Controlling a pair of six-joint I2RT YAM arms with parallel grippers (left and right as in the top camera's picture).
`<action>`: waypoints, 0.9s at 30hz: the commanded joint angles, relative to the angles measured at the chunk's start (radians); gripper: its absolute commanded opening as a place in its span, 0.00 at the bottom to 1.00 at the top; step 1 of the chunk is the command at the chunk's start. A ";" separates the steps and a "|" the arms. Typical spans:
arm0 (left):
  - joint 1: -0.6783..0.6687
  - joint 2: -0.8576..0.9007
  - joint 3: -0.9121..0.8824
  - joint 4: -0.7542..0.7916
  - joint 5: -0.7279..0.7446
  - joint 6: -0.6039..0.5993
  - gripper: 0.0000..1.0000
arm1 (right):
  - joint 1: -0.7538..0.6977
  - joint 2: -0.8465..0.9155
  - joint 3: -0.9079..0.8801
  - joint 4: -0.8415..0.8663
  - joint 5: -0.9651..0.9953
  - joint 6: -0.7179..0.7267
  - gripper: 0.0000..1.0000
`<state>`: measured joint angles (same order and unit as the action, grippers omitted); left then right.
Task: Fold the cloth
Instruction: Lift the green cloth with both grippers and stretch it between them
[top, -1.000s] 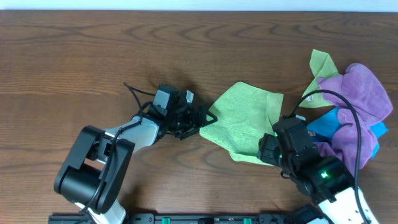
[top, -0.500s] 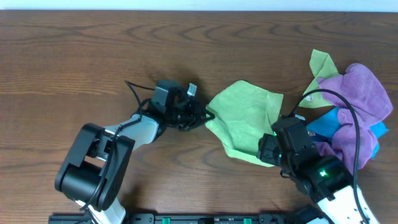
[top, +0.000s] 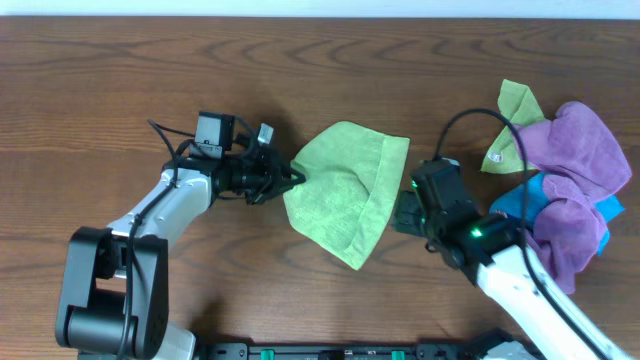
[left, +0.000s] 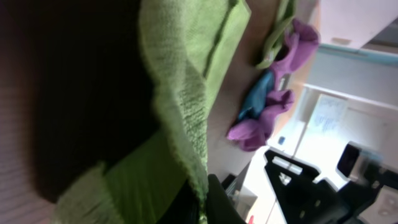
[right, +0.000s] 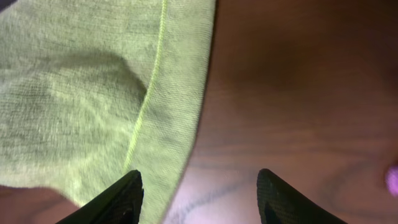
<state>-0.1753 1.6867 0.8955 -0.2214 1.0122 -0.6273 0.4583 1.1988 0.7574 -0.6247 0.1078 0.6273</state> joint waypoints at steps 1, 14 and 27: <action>0.006 -0.020 0.007 -0.071 -0.025 0.138 0.06 | -0.006 0.101 0.002 0.059 -0.017 -0.061 0.59; 0.006 -0.020 0.007 -0.467 -0.523 0.289 0.06 | -0.007 0.258 0.048 0.197 -0.034 -0.061 0.60; 0.006 -0.020 0.152 -0.594 -0.727 0.284 0.87 | -0.006 0.258 0.127 0.083 -0.188 -0.204 0.66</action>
<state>-0.1719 1.6848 1.0115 -0.8104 0.3252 -0.3546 0.4583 1.4635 0.8585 -0.5388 -0.0189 0.4797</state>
